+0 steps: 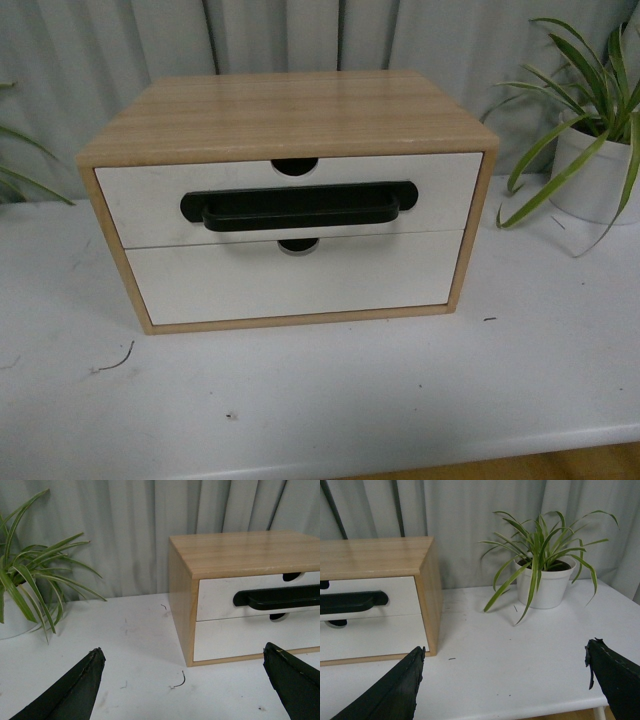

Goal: Close drawer sideways

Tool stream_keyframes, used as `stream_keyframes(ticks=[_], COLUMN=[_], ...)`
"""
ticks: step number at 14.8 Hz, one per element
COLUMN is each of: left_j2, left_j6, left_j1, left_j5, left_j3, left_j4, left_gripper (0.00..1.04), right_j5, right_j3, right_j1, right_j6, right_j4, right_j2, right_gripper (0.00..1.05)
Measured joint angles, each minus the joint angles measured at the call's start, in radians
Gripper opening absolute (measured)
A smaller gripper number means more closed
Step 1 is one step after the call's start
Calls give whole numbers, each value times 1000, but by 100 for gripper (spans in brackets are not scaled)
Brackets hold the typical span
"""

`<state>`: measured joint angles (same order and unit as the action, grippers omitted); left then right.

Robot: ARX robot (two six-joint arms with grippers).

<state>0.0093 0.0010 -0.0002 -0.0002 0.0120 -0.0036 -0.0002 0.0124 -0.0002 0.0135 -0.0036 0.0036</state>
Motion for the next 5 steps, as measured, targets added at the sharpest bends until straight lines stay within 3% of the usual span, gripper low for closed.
stream_keyframes(ticks=[5], left_j2=[0], left_j6=[0], left_j1=[0], left_j5=[0], left_j3=[0], left_j4=[0], left_gripper=[98], right_j5=[0], right_j3=[0], right_j1=[0], right_j6=[0], right_j4=[0], right_j2=[0], right_gripper=[98])
